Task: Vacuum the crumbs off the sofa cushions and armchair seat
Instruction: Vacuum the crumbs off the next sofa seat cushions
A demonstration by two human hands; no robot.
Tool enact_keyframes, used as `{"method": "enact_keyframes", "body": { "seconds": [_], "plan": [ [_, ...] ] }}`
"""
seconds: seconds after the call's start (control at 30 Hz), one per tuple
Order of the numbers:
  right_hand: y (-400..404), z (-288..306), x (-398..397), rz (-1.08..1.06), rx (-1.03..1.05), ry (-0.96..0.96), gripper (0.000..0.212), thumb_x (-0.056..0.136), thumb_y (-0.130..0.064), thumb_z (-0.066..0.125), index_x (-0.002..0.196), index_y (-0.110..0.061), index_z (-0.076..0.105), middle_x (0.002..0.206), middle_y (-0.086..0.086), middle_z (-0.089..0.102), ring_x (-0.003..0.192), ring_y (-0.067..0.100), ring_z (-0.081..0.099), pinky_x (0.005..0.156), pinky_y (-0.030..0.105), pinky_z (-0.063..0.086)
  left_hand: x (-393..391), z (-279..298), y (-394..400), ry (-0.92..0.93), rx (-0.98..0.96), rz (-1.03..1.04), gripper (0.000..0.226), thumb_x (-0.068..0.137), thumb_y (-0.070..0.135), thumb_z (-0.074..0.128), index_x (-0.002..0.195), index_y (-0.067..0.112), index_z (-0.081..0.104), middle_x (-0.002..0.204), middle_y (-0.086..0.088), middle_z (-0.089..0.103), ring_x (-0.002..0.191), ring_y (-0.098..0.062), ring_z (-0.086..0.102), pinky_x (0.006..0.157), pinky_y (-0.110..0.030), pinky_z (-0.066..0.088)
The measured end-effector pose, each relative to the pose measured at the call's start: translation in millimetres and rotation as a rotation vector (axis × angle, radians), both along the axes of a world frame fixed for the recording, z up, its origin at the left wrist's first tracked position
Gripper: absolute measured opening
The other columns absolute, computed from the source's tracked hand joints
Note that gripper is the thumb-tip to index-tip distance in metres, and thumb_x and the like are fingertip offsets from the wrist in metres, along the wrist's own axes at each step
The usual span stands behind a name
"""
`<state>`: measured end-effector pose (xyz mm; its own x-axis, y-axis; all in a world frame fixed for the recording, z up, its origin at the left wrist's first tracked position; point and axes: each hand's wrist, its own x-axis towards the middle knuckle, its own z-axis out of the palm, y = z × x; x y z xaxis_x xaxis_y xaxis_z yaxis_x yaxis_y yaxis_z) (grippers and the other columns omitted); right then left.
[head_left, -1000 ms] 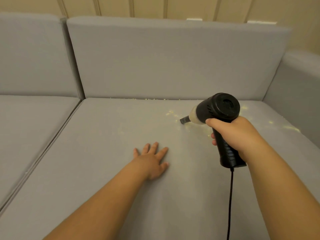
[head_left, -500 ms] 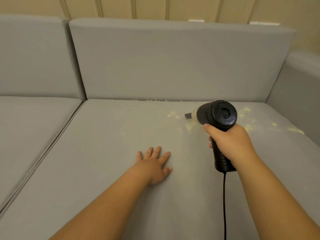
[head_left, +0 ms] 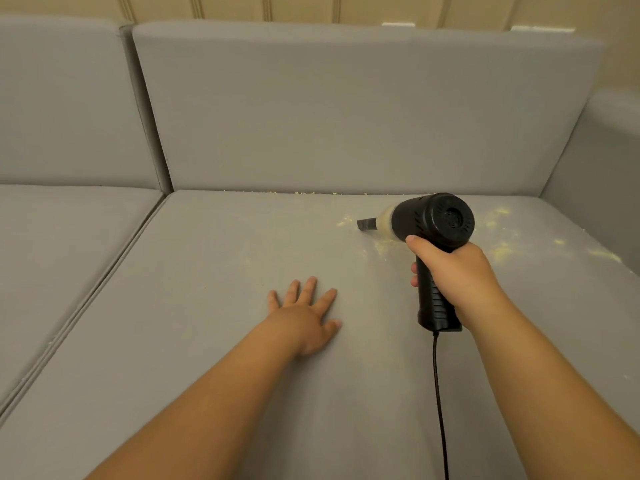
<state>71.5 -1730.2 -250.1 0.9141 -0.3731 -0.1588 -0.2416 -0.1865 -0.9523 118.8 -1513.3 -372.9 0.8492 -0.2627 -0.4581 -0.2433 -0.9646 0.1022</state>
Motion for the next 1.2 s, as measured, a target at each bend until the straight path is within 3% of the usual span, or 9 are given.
{"method": "enact_keyframes", "body": {
  "seconds": [0.4,0.6,0.97,1.2],
  "plan": [
    [22.2,-18.5,22.6,0.090,0.046,0.008,0.021,0.095,-0.035,0.076,0.105,-0.018,0.069,0.104,0.017,0.077,0.075,0.019,0.074,0.067,0.029,0.060,-0.4,2.5,-0.8,0.033,0.015,0.011,0.071,0.103,0.068,0.022,0.161,0.047,-0.012,0.171,0.004,-0.024,0.158,-0.028,-0.020,0.123,-0.065,-0.007],
    [21.2,-10.7,19.2,0.085,0.000,-0.008,0.012,0.094,-0.031,0.076,0.097,-0.021,0.070,0.091,0.015,0.076,0.068,0.019,0.071,0.057,0.025,0.057,0.9,1.4,-0.9,0.041,0.020,0.009,0.071,0.103,0.069,0.021,0.161,0.047,-0.014,0.170,0.004,-0.025,0.157,-0.028,-0.022,0.122,-0.066,-0.007],
    [42.6,-20.4,20.9,0.183,-0.017,0.020,0.018,0.094,-0.036,0.077,0.098,-0.020,0.071,0.098,0.014,0.078,0.072,0.018,0.074,0.070,0.030,0.060,-1.4,2.4,3.1,0.041,0.005,-0.004,0.070,0.104,0.067,0.021,0.161,0.047,-0.013,0.171,0.004,-0.025,0.157,-0.028,-0.022,0.122,-0.064,-0.010],
    [15.0,-25.7,29.6,-0.042,-0.067,-0.042,0.024,0.091,-0.037,0.077,0.097,-0.015,0.070,0.081,0.011,0.074,0.069,0.022,0.072,0.070,0.034,0.058,-2.7,-0.7,0.2,0.026,0.002,-0.002,0.071,0.103,0.067,0.022,0.162,0.046,-0.012,0.171,0.003,-0.024,0.157,-0.029,-0.022,0.122,-0.066,-0.009]
  ]
}}
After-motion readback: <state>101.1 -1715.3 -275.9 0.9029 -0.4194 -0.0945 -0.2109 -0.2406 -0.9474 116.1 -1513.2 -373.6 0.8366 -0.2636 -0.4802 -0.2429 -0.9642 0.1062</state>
